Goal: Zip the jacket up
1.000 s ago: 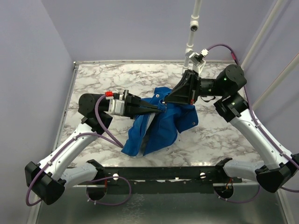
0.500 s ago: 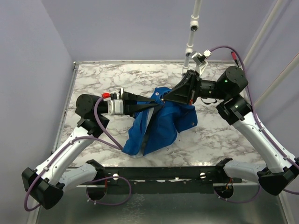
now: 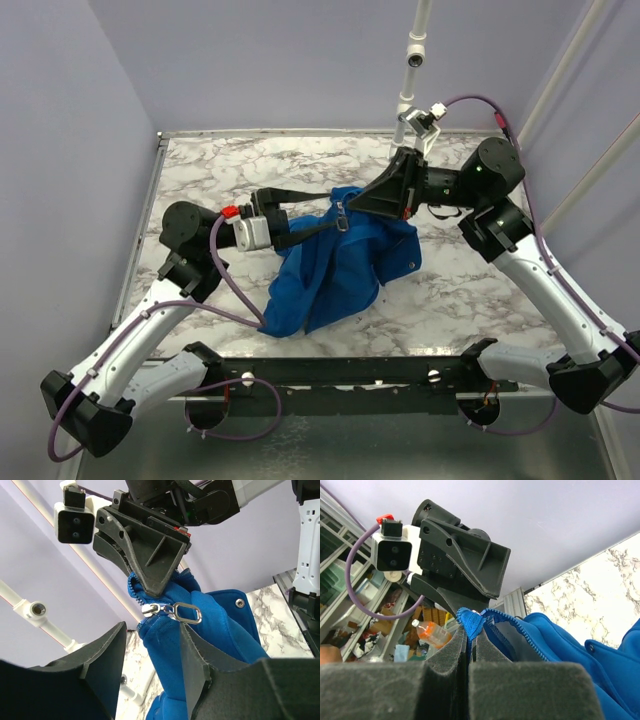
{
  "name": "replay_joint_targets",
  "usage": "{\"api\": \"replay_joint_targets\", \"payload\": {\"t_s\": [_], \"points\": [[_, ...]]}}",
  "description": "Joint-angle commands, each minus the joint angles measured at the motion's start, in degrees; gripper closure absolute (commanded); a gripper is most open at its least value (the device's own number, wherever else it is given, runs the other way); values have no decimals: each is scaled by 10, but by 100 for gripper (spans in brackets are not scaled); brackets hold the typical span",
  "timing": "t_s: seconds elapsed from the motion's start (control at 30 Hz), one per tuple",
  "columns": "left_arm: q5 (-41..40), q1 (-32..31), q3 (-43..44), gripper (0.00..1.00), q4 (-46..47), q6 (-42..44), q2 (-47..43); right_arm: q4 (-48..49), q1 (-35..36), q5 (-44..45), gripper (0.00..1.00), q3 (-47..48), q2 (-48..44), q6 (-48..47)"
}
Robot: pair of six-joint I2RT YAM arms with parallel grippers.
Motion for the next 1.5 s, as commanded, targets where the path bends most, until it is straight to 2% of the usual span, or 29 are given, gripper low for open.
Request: {"api": "replay_joint_targets", "payload": {"t_s": [0.0, 0.27, 0.37, 0.67, 0.83, 1.07, 1.13, 1.47], "points": [[-12, -1, -1, 51, -8, 0, -17, 54, -9, -12, 99, -3, -1, 29], [-29, -1, -2, 47, -20, -51, -30, 96, -20, -20, 99, -8, 14, 54], [-54, -11, -13, 46, -58, -25, -38, 130, -20, -27, 99, -12, 22, 72], [-199, -84, -20, 45, -170, 101, -37, 192, -20, -39, 99, -22, 29, 103], [-271, -110, -24, 44, -180, 150, -44, 201, -20, -39, 99, -29, 23, 107], [-292, -129, -26, 44, -178, 165, -43, 211, -20, -44, 99, -30, 26, 111], [-298, -132, -25, 47, -177, 168, -41, 211, -20, -44, 99, -33, 24, 111], [-324, -134, -15, 75, -172, 177, -40, 191, -22, -27, 99, -44, 19, 99]]}}
